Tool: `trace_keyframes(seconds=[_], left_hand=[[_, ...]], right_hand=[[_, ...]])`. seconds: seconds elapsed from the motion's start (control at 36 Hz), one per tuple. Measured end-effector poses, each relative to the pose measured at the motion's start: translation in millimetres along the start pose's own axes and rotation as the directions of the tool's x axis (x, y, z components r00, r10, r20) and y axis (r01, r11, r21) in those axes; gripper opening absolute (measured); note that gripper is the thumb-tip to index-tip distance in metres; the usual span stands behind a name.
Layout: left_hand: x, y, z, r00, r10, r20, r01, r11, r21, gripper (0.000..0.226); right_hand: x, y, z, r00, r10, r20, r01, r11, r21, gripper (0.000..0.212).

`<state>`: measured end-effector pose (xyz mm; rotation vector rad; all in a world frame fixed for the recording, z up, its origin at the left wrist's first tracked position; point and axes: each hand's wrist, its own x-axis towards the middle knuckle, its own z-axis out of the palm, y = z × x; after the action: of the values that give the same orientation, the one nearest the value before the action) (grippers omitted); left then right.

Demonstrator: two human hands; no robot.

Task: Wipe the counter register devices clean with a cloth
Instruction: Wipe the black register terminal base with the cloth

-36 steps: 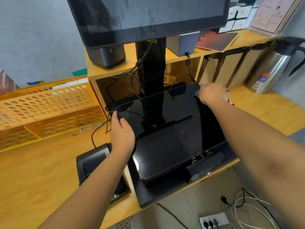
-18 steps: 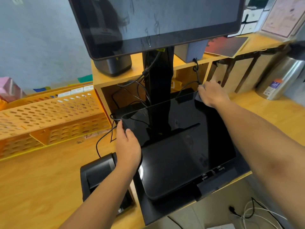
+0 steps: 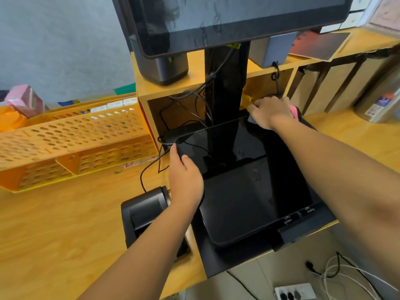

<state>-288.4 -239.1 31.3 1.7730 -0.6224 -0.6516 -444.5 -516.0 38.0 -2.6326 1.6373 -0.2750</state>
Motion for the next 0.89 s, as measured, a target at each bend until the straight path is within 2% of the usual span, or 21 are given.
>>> trace_keyframes(seconds=[0.19, 0.36, 0.44, 0.58, 0.72, 0.89], left_hand=[[1.1, -2.7, 0.3, 1.0, 0.008, 0.006, -0.008, 1.0, -0.009, 0.053], [2.9, -5.2, 1.4, 1.0, 0.006, 0.017, -0.006, 1.0, -0.029, 0.053], [3.3, -7.1, 1.6, 1.0, 0.005, 0.014, -0.005, 0.999, -0.032, 0.053], [4.9, -7.7, 3.9, 1.0, 0.009, 0.003, -0.009, 1.0, -0.008, 0.053], [5.6, -8.9, 4.2, 1.0, 0.015, 0.0, -0.015, 1.0, 0.012, 0.053], [4.3, -10.3, 6.5, 1.0, -0.002, 0.014, 0.003, 0.999, -0.039, 0.053]], right_hand=[[-3.1, -5.4, 6.5, 0.999, -0.044, -0.021, 0.045, 0.999, 0.029, 0.049], [-2.6, -3.2, 8.8, 0.997, -0.069, 0.015, 0.068, 0.995, 0.066, 0.046], [-8.4, -9.6, 0.4, 0.987, -0.143, 0.074, 0.134, 0.984, 0.119, 0.04], [-27.4, -62.9, -6.4, 0.954, -0.276, 0.121, 0.264, 0.959, 0.102, 0.039], [-44.1, -119.1, -4.7, 0.95, -0.294, 0.101, 0.29, 0.956, 0.052, 0.035], [-57.8, -155.4, 1.5, 0.953, -0.297, 0.057, 0.296, 0.955, 0.032, 0.029]])
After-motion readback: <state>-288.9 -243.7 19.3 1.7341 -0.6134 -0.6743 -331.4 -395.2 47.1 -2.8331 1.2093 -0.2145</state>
